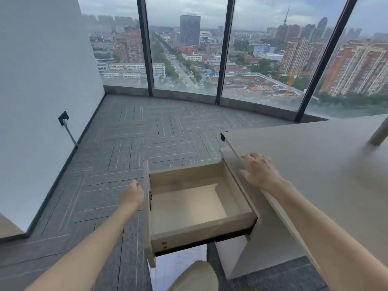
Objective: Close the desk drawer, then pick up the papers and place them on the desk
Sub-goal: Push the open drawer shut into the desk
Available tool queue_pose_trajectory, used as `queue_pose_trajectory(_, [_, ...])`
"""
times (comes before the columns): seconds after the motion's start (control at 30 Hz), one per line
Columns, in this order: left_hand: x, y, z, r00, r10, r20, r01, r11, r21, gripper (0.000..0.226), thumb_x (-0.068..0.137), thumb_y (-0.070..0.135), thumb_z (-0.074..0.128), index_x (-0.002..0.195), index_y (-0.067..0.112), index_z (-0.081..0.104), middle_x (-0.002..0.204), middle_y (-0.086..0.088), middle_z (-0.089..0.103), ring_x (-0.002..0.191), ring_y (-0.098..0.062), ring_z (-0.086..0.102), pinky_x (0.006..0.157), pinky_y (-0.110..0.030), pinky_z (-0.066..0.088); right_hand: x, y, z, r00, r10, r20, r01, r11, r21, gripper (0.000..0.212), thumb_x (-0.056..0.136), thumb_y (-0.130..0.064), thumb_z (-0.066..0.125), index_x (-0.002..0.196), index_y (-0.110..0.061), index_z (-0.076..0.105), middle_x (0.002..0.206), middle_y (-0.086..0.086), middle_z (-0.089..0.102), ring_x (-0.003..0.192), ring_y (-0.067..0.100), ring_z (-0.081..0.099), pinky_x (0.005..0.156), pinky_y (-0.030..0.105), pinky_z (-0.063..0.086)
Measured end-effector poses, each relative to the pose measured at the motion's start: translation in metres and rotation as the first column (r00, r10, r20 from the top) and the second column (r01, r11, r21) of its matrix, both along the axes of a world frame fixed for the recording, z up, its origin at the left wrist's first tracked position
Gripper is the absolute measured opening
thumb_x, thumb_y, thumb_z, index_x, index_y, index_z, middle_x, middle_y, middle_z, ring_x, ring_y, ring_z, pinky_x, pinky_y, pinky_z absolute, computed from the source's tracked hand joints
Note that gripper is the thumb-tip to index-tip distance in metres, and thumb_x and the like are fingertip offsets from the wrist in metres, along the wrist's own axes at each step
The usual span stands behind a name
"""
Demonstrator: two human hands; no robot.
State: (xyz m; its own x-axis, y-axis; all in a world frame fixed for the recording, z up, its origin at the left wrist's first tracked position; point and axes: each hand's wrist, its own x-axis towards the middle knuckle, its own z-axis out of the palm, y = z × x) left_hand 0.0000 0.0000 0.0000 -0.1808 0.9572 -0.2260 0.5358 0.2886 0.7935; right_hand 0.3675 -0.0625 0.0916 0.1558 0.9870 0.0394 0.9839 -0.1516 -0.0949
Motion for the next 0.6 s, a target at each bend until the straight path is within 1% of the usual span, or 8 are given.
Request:
queue_pose_trajectory(0.03, [-0.002,0.003,-0.007,0.998,0.049,0.049,-0.046,0.997,-0.06,0.035,0.101,0.008,0.033,0.129,0.001,0.053,0.113,-0.024,0.064,0.086,-0.033,0.061,0.065,-0.035,0.051,0.005,0.003,-0.002,1.0,-0.003,-0.002,0.003,1.0,0.0,0.044,0.092,-0.034,0.057,0.132,-0.017,0.054,0.134,0.015,0.055,0.124,0.039,0.053,0.109,0.051,0.034])
queue_pose_trajectory(0.1, [-0.002,0.002,-0.017,0.981,0.109,0.162,-0.081,0.982,-0.172,0.03,0.098,-0.002,0.036,0.117,0.004,0.058,0.101,-0.023,0.067,0.071,-0.03,0.062,0.051,-0.033,0.055,0.014,0.006,-0.01,0.999,-0.016,-0.032,0.017,0.999,0.043,0.04,0.092,-0.035,0.057,0.128,-0.019,0.057,0.134,0.014,0.055,0.126,0.038,0.052,0.111,0.052,0.033])
queue_pose_trajectory(0.17, [-0.001,0.002,-0.026,0.967,0.142,0.212,-0.097,0.973,-0.212,0.03,0.096,-0.007,0.037,0.113,0.004,0.059,0.098,-0.023,0.069,0.071,-0.031,0.064,0.056,-0.036,0.056,0.017,0.004,-0.018,0.996,-0.022,-0.088,0.03,0.995,0.091,0.044,0.093,-0.036,0.056,0.135,-0.023,0.055,0.141,0.013,0.052,0.133,0.036,0.046,0.117,0.053,0.026])
queue_pose_trajectory(0.2, [0.0,0.004,-0.028,0.967,0.141,0.215,-0.095,0.973,-0.209,0.031,0.095,-0.008,0.037,0.114,0.004,0.059,0.097,-0.022,0.069,0.073,-0.031,0.064,0.06,-0.038,0.056,0.018,0.004,-0.022,0.994,-0.021,-0.106,0.033,0.992,0.118,0.046,0.093,-0.036,0.056,0.138,-0.025,0.054,0.145,0.012,0.05,0.136,0.035,0.043,0.119,0.053,0.022])
queue_pose_trajectory(0.27, [0.003,0.007,-0.028,0.967,0.138,0.215,-0.098,0.977,-0.188,0.033,0.093,-0.009,0.038,0.114,0.003,0.06,0.096,-0.022,0.07,0.075,-0.032,0.066,0.064,-0.039,0.057,0.02,0.005,-0.024,0.993,-0.032,-0.114,0.048,0.99,0.134,0.05,0.094,-0.038,0.054,0.143,-0.028,0.05,0.15,0.013,0.045,0.142,0.033,0.036,0.123,0.055,0.014])
queue_pose_trajectory(0.37, [0.014,0.008,-0.029,0.96,0.134,0.244,-0.086,0.976,-0.199,0.031,0.092,-0.01,0.038,0.11,0.003,0.061,0.091,-0.021,0.071,0.069,-0.03,0.066,0.056,-0.036,0.057,0.022,0.008,-0.027,0.993,-0.047,-0.105,0.059,0.992,0.109,0.054,0.094,-0.043,0.051,0.147,-0.033,0.045,0.157,0.016,0.036,0.149,0.033,0.025,0.123,0.059,0.007])
queue_pose_trajectory(0.5, [0.038,0.008,-0.029,0.946,0.114,0.304,-0.057,0.98,-0.192,0.021,0.096,-0.004,0.043,0.102,0.004,0.062,0.077,-0.014,0.071,0.057,-0.025,0.066,0.043,-0.028,0.053,0.026,0.01,-0.03,0.992,-0.035,-0.119,0.05,0.992,0.118,0.055,0.093,-0.045,0.051,0.147,-0.034,0.044,0.156,0.015,0.039,0.149,0.032,0.027,0.123,0.059,0.01])
queue_pose_trajectory(0.6, [0.061,0.009,-0.033,0.92,0.113,0.376,-0.04,0.98,-0.197,0.013,0.099,0.002,0.048,0.099,0.004,0.061,0.072,-0.013,0.07,0.049,-0.022,0.066,0.039,-0.027,0.052,0.027,0.01,-0.031,0.992,-0.03,-0.126,0.046,0.991,0.126,0.055,0.093,-0.045,0.051,0.146,-0.033,0.044,0.156,0.015,0.04,0.149,0.032,0.027,0.123,0.058,0.01])
